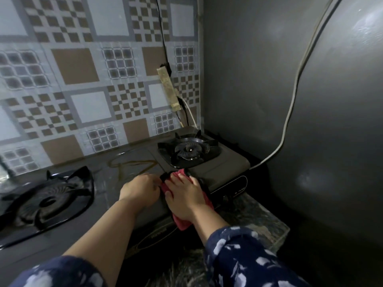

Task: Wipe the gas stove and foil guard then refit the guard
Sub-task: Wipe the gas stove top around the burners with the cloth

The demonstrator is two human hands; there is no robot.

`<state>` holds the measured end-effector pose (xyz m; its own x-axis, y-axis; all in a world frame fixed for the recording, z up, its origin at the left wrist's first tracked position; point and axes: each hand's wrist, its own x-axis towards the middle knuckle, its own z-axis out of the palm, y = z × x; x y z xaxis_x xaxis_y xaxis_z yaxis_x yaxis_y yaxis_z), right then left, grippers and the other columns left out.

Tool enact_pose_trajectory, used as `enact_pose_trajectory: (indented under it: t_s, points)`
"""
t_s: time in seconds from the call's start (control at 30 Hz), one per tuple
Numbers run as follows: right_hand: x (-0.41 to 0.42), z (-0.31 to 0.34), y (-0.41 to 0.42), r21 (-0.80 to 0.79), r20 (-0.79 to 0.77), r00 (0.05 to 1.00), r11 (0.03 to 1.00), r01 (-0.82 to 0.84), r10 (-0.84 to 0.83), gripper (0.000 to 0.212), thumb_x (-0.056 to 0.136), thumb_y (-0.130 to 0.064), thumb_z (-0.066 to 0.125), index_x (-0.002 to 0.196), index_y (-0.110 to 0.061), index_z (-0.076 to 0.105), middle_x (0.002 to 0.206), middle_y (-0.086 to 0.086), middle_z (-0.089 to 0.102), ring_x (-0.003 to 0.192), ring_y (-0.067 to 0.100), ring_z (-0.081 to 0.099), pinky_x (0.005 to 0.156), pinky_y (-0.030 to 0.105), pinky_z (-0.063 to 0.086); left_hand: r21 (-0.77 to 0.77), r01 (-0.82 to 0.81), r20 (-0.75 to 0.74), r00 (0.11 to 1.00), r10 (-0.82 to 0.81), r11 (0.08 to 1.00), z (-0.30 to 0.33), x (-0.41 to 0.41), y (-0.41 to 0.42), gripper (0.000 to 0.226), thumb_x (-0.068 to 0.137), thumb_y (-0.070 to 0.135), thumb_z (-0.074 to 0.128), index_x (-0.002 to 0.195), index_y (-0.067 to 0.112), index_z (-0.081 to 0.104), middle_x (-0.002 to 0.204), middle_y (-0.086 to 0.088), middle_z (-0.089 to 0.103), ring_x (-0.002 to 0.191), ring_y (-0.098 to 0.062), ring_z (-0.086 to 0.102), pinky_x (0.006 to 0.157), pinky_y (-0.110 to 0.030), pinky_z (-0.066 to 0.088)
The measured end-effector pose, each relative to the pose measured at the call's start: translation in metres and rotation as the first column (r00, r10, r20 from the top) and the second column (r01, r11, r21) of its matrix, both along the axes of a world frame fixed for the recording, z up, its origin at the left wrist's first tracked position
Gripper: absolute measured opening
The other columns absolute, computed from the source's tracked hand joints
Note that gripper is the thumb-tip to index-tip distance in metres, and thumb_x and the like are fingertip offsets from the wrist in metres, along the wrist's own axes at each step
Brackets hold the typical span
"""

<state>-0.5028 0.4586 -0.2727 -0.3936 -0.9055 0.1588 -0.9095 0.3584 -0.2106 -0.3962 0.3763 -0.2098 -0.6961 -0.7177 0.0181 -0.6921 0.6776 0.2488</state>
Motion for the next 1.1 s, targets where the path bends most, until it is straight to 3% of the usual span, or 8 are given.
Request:
enact_pose_trajectory:
  t_s: [0.07,0.13,0.27,0.5,0.67,0.97,1.1]
  points:
    - [0.007,0.001,-0.007,0.04,-0.01,0.999,0.998,-0.048,0.049,0.054,0.097,-0.041,0.019,0.148,-0.026,0.028,0.16,-0.002,0.016,0.147,0.019,0.01,0.117,0.043,0.005,0.014,-0.041,0.015,0.999,0.04,0.999,0.002,0.012,-0.005,0.037,0.086,0.023,0.047,0.117,0.037,0.062,0.126,0.004,0.061,0.112,-0.021,0.058,0.085,-0.031,0.049]
    - [0.01,0.001,-0.008,0.048,-0.025,0.994,0.993,-0.106,0.107,0.05,0.099,-0.039,0.026,0.148,-0.031,0.026,0.16,-0.004,0.015,0.147,0.021,0.009,0.117,0.043,0.004,0.037,-0.061,0.018,0.998,0.06,0.997,0.001,0.023,-0.012,0.037,0.086,0.023,0.047,0.115,0.037,0.063,0.124,0.004,0.063,0.109,-0.022,0.06,0.086,-0.033,0.051]
    - [0.008,0.001,-0.007,0.03,-0.046,0.982,0.983,-0.183,0.184,0.054,0.093,-0.045,0.019,0.147,-0.04,0.024,0.159,-0.009,0.016,0.147,0.019,0.01,0.118,0.041,0.005,0.049,-0.097,0.015,0.995,0.097,0.994,0.001,0.037,-0.03,0.038,0.083,0.022,0.046,0.112,0.038,0.065,0.12,0.005,0.065,0.107,-0.023,0.061,0.088,-0.036,0.052]
    - [0.012,0.009,-0.061,0.192,0.037,0.998,0.979,-0.066,0.06,0.057,0.098,-0.043,0.022,0.152,-0.026,0.01,0.162,0.001,-0.002,0.148,0.024,-0.006,0.119,0.043,-0.004,0.026,-0.125,0.01,0.992,0.125,0.992,0.002,0.043,-0.061,0.04,0.084,0.023,0.047,0.116,0.042,0.063,0.124,0.003,0.063,0.111,-0.023,0.059,0.088,-0.036,0.051]
    - [0.018,0.007,-0.106,0.164,-0.003,0.985,0.972,-0.169,0.171,0.053,0.099,-0.042,0.019,0.151,-0.033,0.013,0.162,-0.005,0.002,0.148,0.02,-0.003,0.118,0.042,-0.002,0.016,-0.122,-0.031,0.992,0.122,0.992,0.002,0.037,-0.091,0.038,0.085,0.022,0.045,0.114,0.036,0.064,0.125,0.004,0.063,0.112,-0.022,0.058,0.089,-0.037,0.051]
    - [-0.018,0.012,-0.186,0.201,0.035,0.998,0.978,-0.061,0.055,0.054,0.099,-0.045,0.016,0.151,-0.033,0.011,0.162,-0.004,0.0,0.148,0.022,-0.001,0.119,0.043,-0.001,-0.01,-0.127,-0.133,0.983,0.124,0.992,0.005,0.026,-0.164,0.035,0.089,0.022,0.044,0.118,0.034,0.061,0.127,0.001,0.06,0.111,-0.022,0.058,0.089,-0.035,0.05]
    - [-0.019,0.015,-0.231,0.198,0.05,0.997,0.978,-0.072,0.063,0.053,0.099,-0.046,0.017,0.151,-0.035,0.013,0.162,-0.004,0.001,0.148,0.023,-0.002,0.119,0.044,-0.003,-0.001,-0.153,-0.108,0.983,0.152,0.988,0.0,0.028,-0.203,0.038,0.087,0.021,0.045,0.118,0.036,0.061,0.128,0.002,0.06,0.115,-0.022,0.057,0.091,-0.033,0.047]
